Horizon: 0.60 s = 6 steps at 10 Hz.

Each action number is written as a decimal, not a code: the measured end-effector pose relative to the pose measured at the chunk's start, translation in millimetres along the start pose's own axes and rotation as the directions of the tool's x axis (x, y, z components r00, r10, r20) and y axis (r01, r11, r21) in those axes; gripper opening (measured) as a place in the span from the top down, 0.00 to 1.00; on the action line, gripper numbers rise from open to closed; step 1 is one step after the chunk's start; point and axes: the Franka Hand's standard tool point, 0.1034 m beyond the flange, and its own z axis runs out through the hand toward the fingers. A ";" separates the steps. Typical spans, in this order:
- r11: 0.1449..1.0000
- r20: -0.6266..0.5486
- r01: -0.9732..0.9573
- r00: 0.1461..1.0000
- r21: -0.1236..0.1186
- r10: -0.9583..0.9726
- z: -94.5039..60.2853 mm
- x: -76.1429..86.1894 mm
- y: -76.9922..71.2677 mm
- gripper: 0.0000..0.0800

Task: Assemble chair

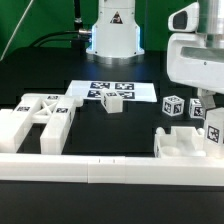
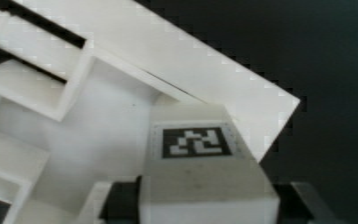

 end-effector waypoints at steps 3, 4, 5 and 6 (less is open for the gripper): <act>0.990 0.007 0.138 0.990 -0.007 -0.138 -0.8 3.5 1.1 0.22; 0.966 0.007 0.256 0.967 -0.017 -0.256 -1.1 2.9 1.3 0.22; 0.944 0.008 0.330 0.944 -0.016 -0.330 -0.9 3.3 1.7 0.19; 0.918 0.009 0.396 0.918 -0.016 -0.396 -0.8 3.4 1.8 0.19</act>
Offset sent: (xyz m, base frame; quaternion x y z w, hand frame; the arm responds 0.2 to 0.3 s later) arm 0.0017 -0.0002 0.0030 -0.0542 0.0061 -0.2854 0.9569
